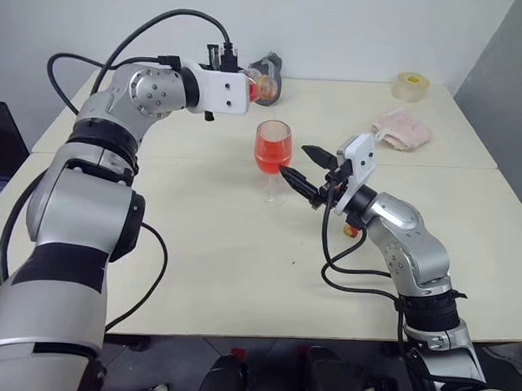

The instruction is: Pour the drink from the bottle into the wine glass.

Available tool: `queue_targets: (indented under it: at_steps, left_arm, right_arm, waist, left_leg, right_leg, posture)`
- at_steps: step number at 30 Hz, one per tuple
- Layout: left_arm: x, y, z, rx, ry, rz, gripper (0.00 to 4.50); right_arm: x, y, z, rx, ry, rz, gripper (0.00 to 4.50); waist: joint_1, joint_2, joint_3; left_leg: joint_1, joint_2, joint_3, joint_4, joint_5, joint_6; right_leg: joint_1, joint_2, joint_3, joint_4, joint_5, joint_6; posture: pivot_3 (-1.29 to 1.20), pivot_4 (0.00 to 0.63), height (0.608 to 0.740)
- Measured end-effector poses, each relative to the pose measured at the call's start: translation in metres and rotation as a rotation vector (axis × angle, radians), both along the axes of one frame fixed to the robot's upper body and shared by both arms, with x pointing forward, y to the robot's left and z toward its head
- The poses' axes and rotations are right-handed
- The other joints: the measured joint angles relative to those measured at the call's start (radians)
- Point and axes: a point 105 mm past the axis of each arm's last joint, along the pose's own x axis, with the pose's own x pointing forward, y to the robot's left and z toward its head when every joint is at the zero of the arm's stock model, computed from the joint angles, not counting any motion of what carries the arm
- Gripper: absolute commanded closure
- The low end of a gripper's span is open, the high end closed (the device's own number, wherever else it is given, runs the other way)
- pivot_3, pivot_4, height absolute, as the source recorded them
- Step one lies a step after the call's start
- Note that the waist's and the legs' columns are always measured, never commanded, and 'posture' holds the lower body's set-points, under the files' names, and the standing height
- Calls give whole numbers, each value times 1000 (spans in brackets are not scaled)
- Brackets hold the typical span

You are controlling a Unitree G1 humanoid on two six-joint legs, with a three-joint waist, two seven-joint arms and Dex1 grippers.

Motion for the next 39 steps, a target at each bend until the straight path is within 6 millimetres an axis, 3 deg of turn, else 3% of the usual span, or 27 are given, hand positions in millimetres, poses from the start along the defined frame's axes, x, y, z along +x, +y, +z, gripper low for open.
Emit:
queue_targets:
  at_steps: [6,13,17,21,28,35,39]
  left_arm:
    - [1,5,2,-150,71,5,3546]
    - [5,13,18,-588,179,4,3546]
    - [10,37,-7,-823,281,79,3546]
    - [7,62,-41,-1031,334,203,3546]
    - [-21,106,-89,-1272,303,412,3546]
    - [-44,117,-135,-1362,323,505,3546]
    - [-49,119,-146,-1384,326,513,3546]
  right_arm:
    - [0,1,3,0,-8,2,955]
    - [-1,2,5,-4,-19,15,955]
    - [-14,2,9,-34,-59,57,955]
    - [-29,6,-3,-83,-58,119,955]
    - [-46,4,-31,-110,-4,151,955]
    - [-51,4,-38,-123,-10,163,955]
    - [-50,5,-38,-123,-12,157,955]
  waist:
    - [-8,0,0]
    - [-15,0,0]
    - [-18,0,-1]
    - [-17,-1,-1]
    - [-10,-3,-2]
    - [1,-5,-4]
    - [15,-6,-4]
  left_leg:
    - [0,0,0,0,0,0]
    - [0,0,-1,1,0,0]
    - [0,1,-3,1,0,0]
    - [-2,1,-3,2,0,0]
    - [-2,1,-3,2,1,-2]
    - [-1,0,-2,3,1,-2]
    - [-1,0,-2,3,1,-2]
  right_leg:
    - [-1,0,0,3,0,0]
    - [-3,0,1,6,0,1]
    - [-4,0,2,8,-1,1]
    - [-8,-1,4,11,-1,1]
    - [-8,-5,4,11,-1,1]
    - [-7,-6,4,11,-1,1]
    - [-7,-6,4,10,-1,1]
  posture:
    - [0,150,740]
    - [0,150,740]
    - [0,150,740]
    - [0,150,740]
    - [0,150,740]
    - [0,150,740]
    - [0,150,740]
